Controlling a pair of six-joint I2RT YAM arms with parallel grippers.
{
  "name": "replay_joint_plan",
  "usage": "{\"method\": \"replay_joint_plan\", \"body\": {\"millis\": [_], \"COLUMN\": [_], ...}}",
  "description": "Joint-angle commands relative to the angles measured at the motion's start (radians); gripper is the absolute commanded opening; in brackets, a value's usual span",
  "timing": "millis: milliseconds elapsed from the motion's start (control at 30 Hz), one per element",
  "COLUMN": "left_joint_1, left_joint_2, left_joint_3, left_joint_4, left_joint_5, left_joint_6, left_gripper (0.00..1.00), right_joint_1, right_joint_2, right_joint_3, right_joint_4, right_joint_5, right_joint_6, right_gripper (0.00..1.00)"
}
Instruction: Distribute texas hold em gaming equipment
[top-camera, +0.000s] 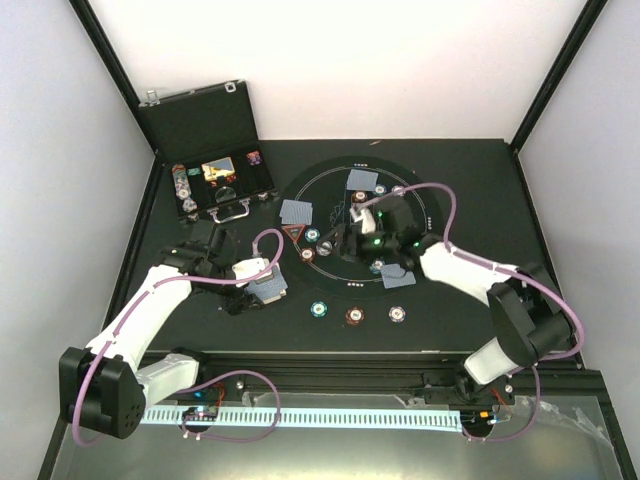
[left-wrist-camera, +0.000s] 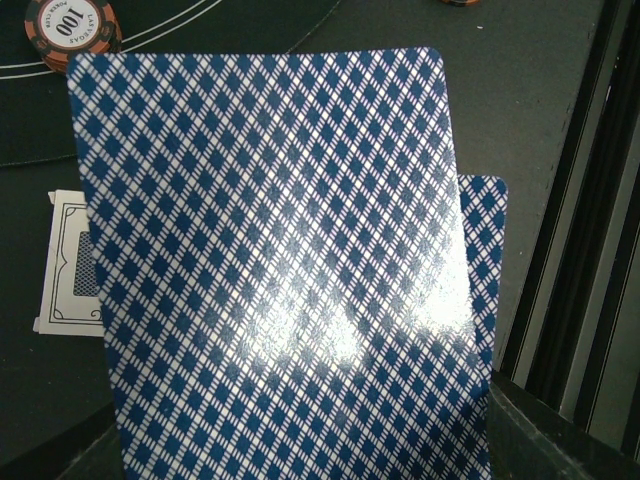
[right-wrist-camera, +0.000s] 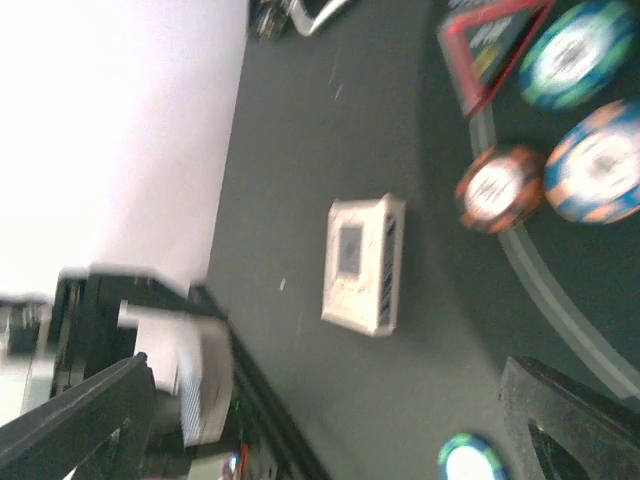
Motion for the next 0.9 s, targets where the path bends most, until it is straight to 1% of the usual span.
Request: {"method": "replay_joint_plan", "body": {"millis": [0, 100, 233, 333, 467, 700, 867], "left_joint_1": [0.0, 0.0, 0.0, 0.0, 0.0, 0.0, 0.0], "left_joint_2": [0.007, 0.013, 0.015, 0.012, 0.006, 0.005, 0.005], "left_joint_3": [0.044, 0.046, 0.051, 0.051, 0.053, 0.059, 0.063], "left_joint_4": [-0.004, -0.002, -0.004, -0.008, -0.013, -0.014, -0.016], "left_joint_5": [0.012, 0.014, 0.022, 0.023, 0.019, 0.028, 0.027], "left_joint_6": [-0.006, -0.007, -0.007, -0.006, -0.003, -0.004, -0.001], "left_gripper": [0.02, 0.02, 0.02, 0.01, 0.01, 0.02, 0.02], "right_joint_1": [0.148, 0.247, 0.32, 0.345, 0.369, 0.397, 0.4], "right_joint_2": [-0.053, -0.035, 0.036, 0.092, 0.159, 0.268, 0.34], "right_joint_3": [-0.089, -0.106, -0.077, -0.042, 0.023, 0.093, 0.129], "right_joint_4": [0.2, 0.247, 0.285, 0.316, 0.299, 0.333, 0.378], "right_joint_5": [-0.038, -0.032, -0.04, -0.06, -0.073, -0.095, -0.121], "right_joint_6": [0.112, 0.144, 0.165, 0.185, 0.176, 0.215, 0.255], "right_gripper": [0.97, 0.97, 0.97, 0.97, 0.96, 0.92, 0.86]}}
